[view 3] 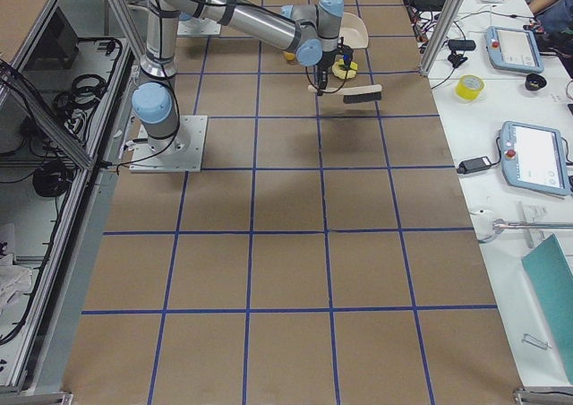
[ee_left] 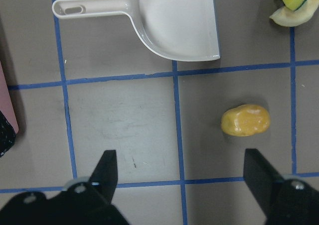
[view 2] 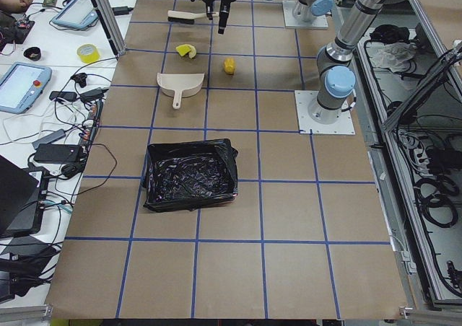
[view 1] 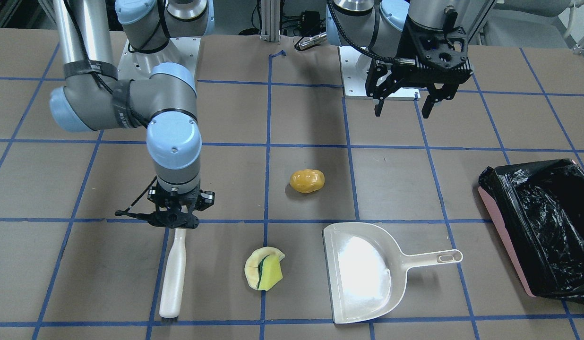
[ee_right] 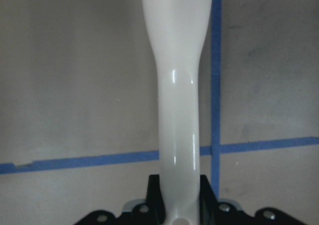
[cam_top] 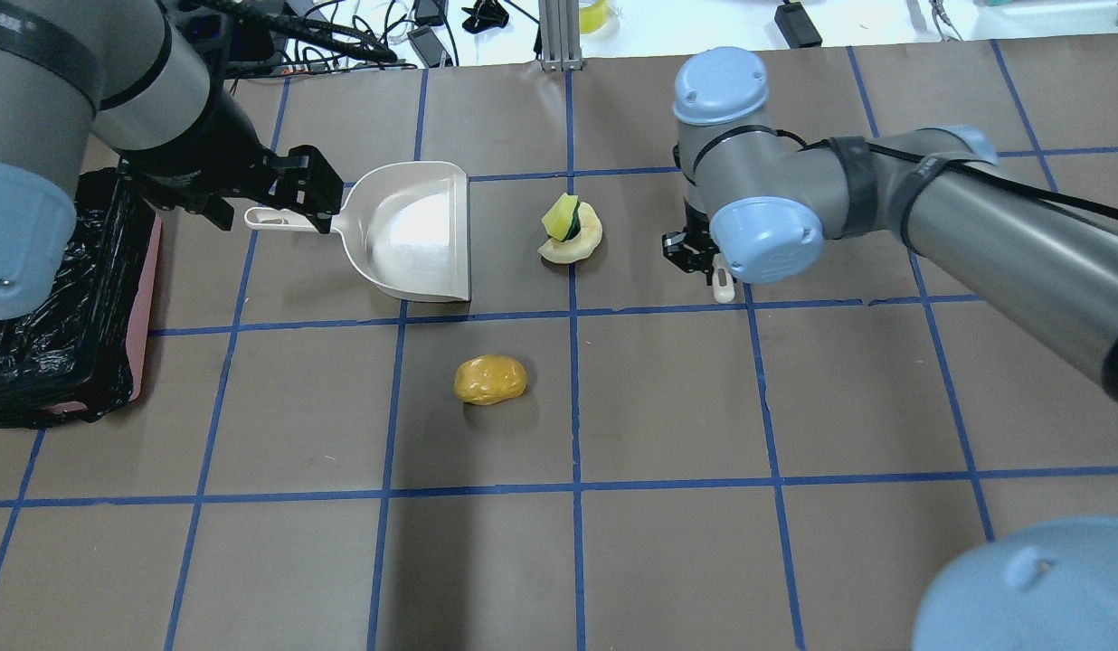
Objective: Sweep and dump trash into bin
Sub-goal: 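Sweep the sponge and banana peel toward the dustpan with the right gripper's brush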
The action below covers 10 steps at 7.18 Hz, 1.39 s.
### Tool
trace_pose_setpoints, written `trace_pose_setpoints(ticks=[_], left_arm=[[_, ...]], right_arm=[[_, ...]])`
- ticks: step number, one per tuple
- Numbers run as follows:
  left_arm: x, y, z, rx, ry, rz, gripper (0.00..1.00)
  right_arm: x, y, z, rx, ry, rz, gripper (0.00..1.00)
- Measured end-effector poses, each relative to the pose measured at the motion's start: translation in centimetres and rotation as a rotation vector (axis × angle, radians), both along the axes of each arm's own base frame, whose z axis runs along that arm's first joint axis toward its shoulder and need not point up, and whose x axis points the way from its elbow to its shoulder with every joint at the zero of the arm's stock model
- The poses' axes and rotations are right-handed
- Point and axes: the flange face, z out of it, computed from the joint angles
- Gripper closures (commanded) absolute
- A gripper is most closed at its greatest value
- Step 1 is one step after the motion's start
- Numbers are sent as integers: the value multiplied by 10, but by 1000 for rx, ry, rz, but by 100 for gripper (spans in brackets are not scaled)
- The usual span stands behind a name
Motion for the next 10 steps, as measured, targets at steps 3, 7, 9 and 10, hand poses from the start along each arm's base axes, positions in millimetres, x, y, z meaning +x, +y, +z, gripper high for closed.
trace_pose_setpoints(ticks=[3,7,9,10], left_arm=[[74,-66,-39,-31,27,-302,10],[106,-152,-121,39,-54,-756,10],[118,-182,-145,89,-109,-938,10],[121,-191,-154,101,-112,-969,10]], right_arm=[[69,-8,-28,69,-116,19,100],[158,14,-38,118,-232,10,100],[213,14,-33,117,-302,24,100],[233,13,-30,125,-350,22,100]])
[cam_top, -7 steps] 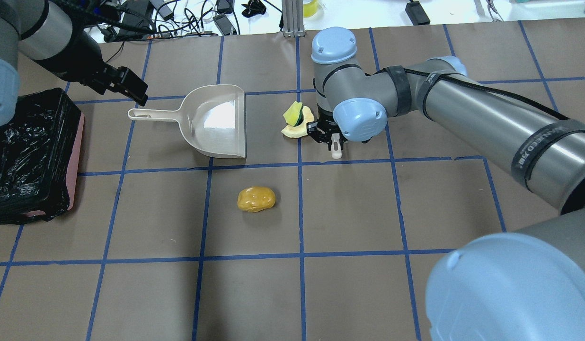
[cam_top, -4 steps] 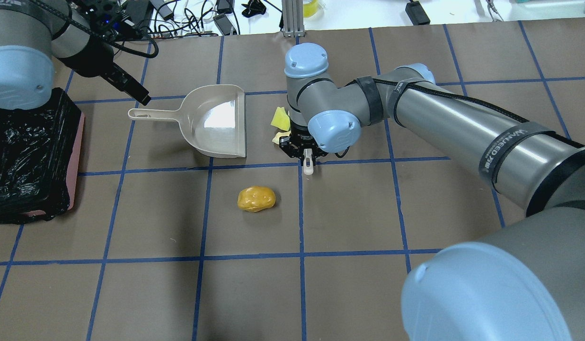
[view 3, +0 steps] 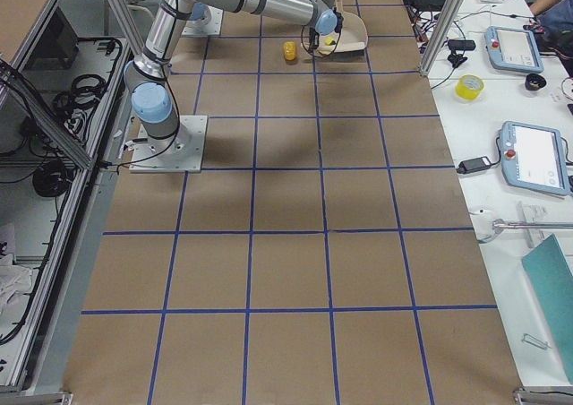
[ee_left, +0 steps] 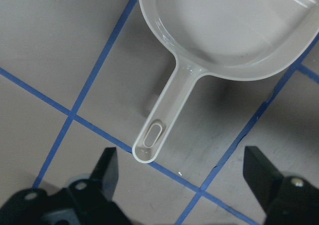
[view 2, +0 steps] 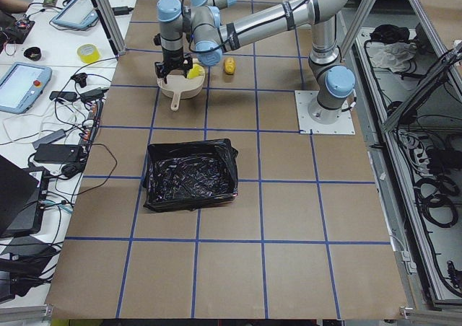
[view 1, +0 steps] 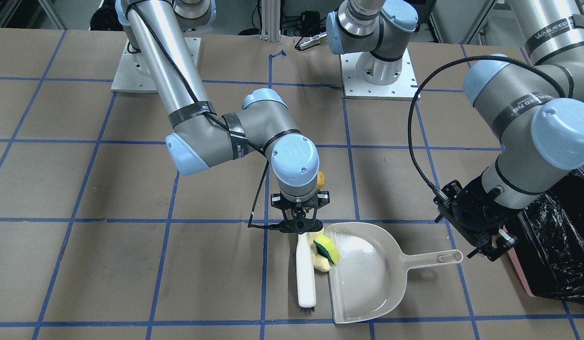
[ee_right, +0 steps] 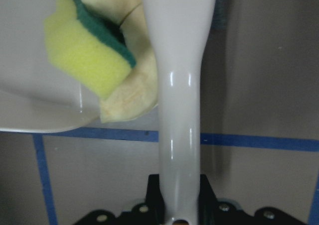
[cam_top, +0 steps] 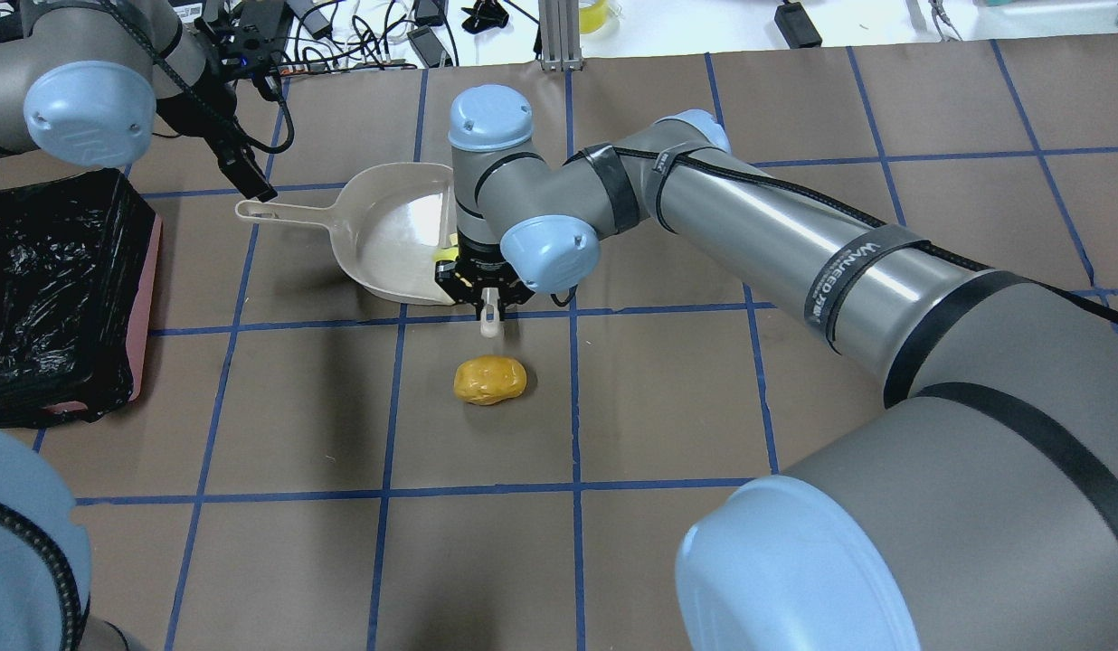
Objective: Sweep and dump trash into bin
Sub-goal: 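Sweep the sponge and banana peel toward the dustpan with the right gripper's brush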
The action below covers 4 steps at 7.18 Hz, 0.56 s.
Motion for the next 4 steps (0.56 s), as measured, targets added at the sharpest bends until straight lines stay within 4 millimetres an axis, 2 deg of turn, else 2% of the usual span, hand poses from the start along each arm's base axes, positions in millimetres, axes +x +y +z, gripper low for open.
trace_pose_setpoints(ticks=[2,4], left_arm=[[2,-10,-9,9,-1,-22,10],[2,-12,-11,10,5,-26,10]], right_arm=[[30,-1,13,25,-101,-21,100],[39,-5,22,25,-129,-27,100]])
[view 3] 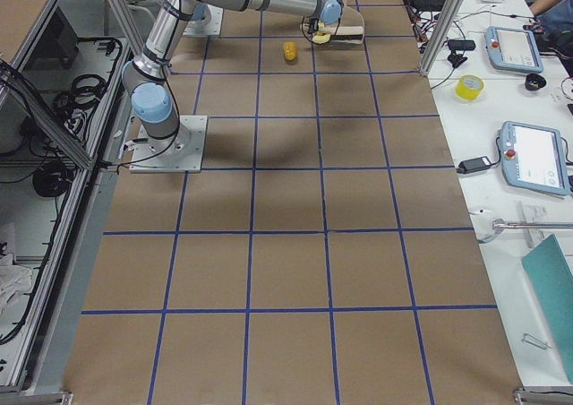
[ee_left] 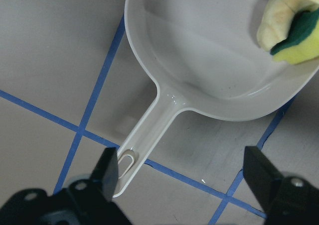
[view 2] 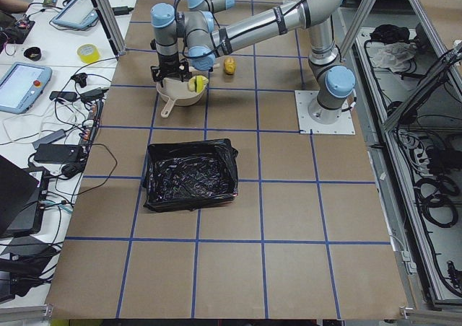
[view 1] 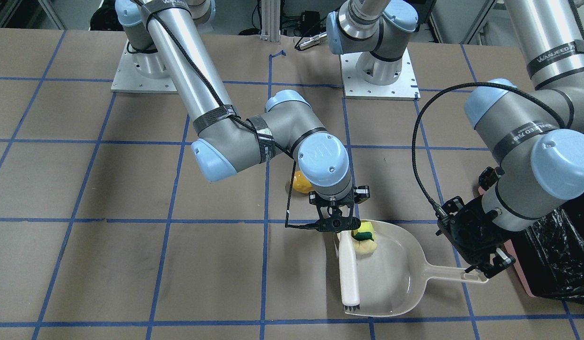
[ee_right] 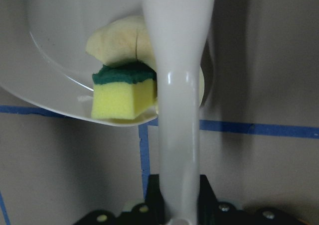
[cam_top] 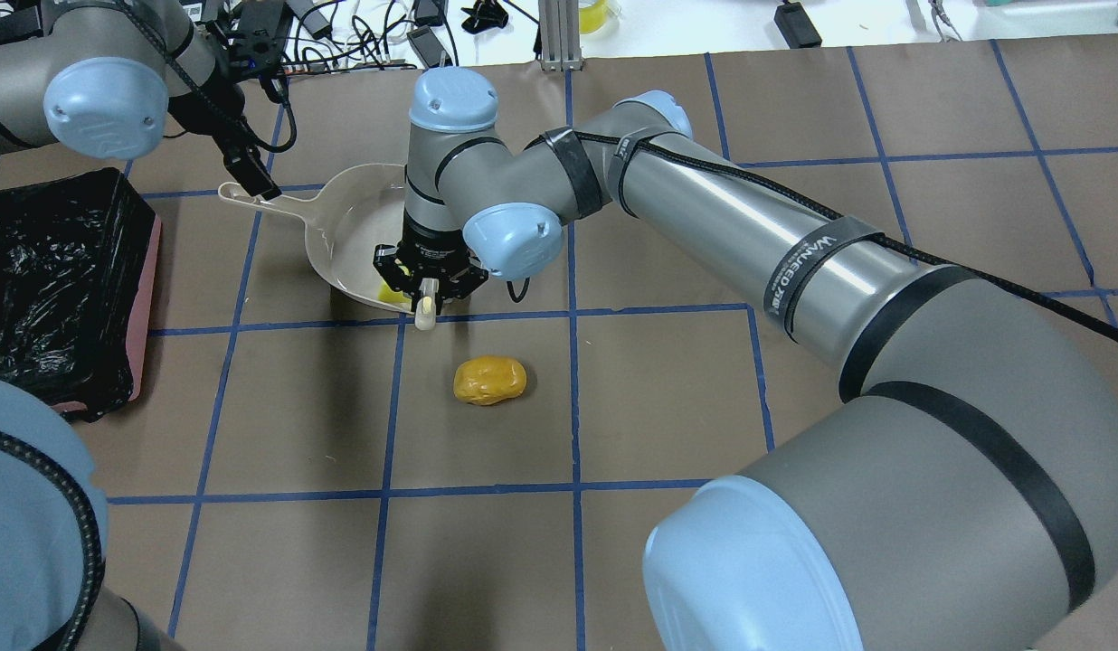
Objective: Sweep and dump trash into bin
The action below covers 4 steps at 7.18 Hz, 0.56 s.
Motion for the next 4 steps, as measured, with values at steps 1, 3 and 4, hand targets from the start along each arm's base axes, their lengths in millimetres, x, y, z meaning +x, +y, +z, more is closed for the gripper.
trace_pose_setpoints(ticks=[1,3,4], left_arm=[[0,0,0,0,2,-1,10],[-1,0,0,-2,4,-4,11],[0,0,2,-5,2,-15,11]], right_arm=[[1,-1,1,-3,0,1,100],[-10,-3,3,-10,71,14,100],[-27,-7,10,-25,146,15,100]])
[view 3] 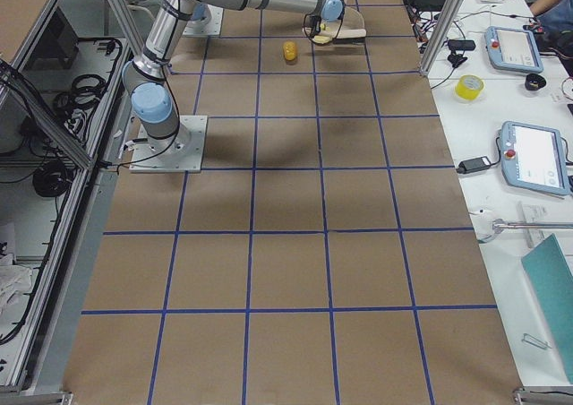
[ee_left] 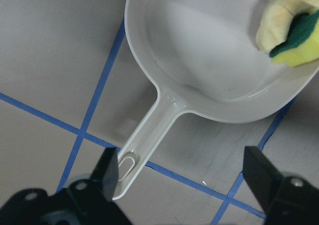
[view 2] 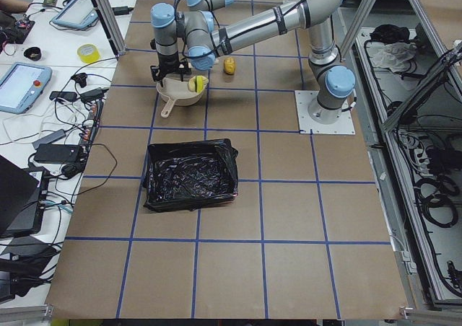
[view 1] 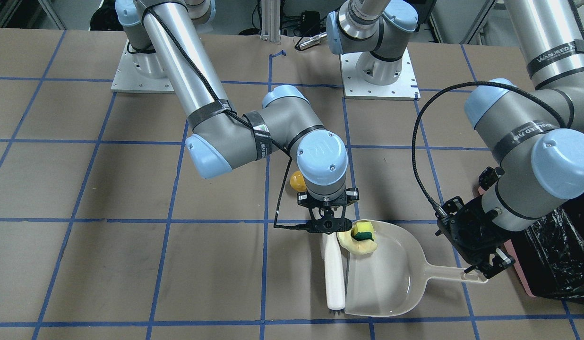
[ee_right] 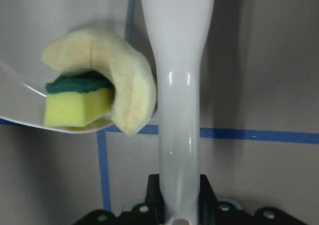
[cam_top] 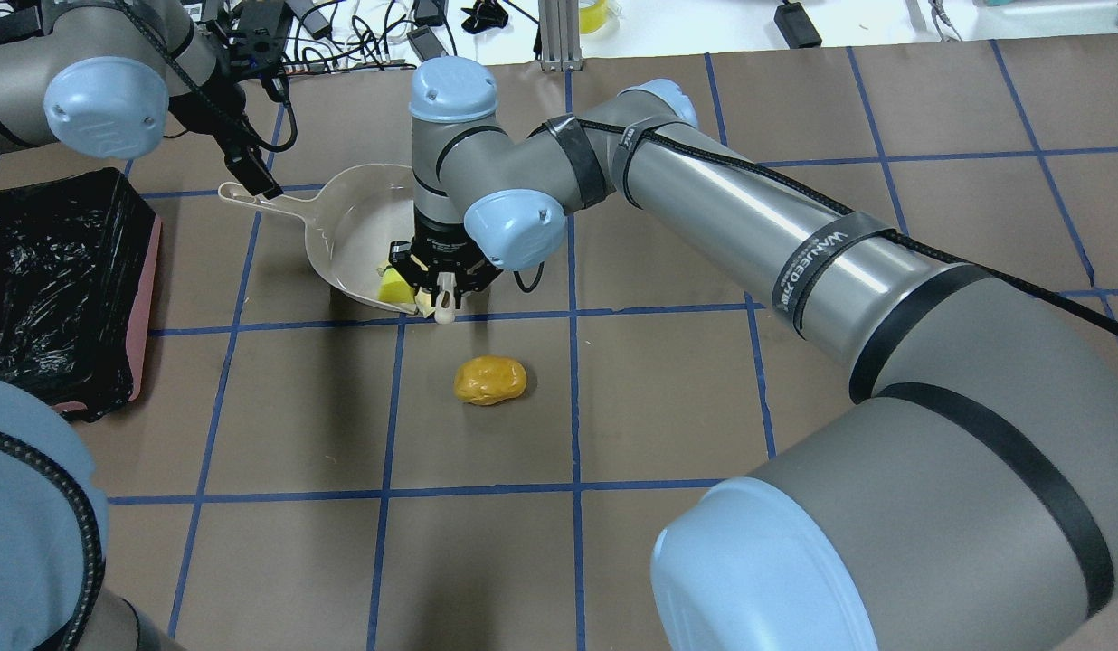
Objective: Sweep and dump trash into bin
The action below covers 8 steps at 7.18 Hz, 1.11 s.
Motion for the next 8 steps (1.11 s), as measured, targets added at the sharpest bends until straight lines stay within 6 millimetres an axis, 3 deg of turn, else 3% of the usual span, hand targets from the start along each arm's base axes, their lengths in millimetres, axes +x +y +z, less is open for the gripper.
trace_pose_setpoints(ticks=[2,4,5,6,7,8], left_arm=[[10,-3,-6,-2,10,-55,12],[19,-14,-31,-9,19,-175,12],[22,-20,-46,-8,13,-248,12],[26,-25,-60,-6,-1,-325,12],[31,-29,-73,1,-24,-391,12],[39,-31,-85,19,-42,-424,12]], right_arm=[[-55,-15,24,7,113,-29,100],[-129,-21,51,43,146,-68,100],[-170,-18,55,57,143,-87,100],[-199,-10,53,59,138,-103,100],[-208,-2,49,48,130,-126,100],[-196,8,47,41,127,-162,100]])
